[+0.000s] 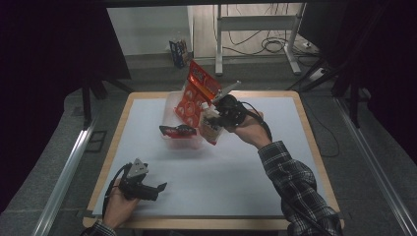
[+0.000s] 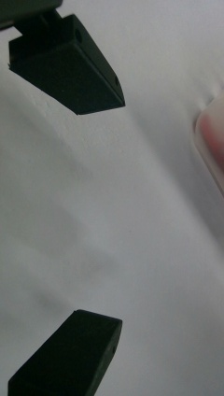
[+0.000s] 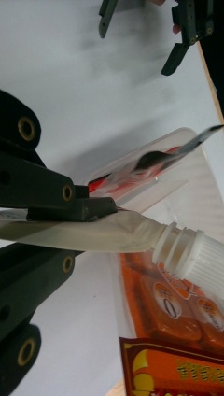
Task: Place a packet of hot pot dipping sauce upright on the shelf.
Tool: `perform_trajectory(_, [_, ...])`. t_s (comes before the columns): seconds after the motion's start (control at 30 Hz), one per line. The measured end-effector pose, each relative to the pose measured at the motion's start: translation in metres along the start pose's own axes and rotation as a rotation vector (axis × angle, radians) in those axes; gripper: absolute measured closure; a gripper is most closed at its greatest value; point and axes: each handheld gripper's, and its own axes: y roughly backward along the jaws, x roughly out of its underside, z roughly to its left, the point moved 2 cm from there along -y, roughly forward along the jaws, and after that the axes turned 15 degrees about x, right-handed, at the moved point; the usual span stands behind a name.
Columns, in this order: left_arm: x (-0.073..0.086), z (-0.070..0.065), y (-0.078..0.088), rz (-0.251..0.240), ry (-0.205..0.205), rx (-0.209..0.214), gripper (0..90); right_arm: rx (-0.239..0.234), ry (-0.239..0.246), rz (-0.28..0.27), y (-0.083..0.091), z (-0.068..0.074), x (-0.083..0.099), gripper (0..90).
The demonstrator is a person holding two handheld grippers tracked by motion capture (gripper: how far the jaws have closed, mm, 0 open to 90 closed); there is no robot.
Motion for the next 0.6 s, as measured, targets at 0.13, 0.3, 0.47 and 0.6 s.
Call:
perform_trajectory(0.13, [0.000, 0.000, 0.000, 0.006, -0.003, 0.001, 0.0, 0.006, -0.004, -0.021, -0.003, 0.002, -0.003, 87.7])
perform_trajectory(0.3, [0.000, 0.000, -0.001, 0.008, -0.005, 0.002, 0.0, 0.012, -0.021, -0.048, -0.007, 0.003, -0.006, 87.2])
perform_trajectory(0.47, [0.000, 0.000, -0.001, 0.012, -0.006, 0.004, 0.0, 0.015, -0.039, -0.075, -0.012, 0.005, -0.009, 85.6])
perform_trajectory(0.6, [0.000, -0.001, -0.001, 0.015, -0.007, 0.007, 0.0, 0.022, -0.049, -0.085, -0.017, 0.007, -0.010, 82.7])
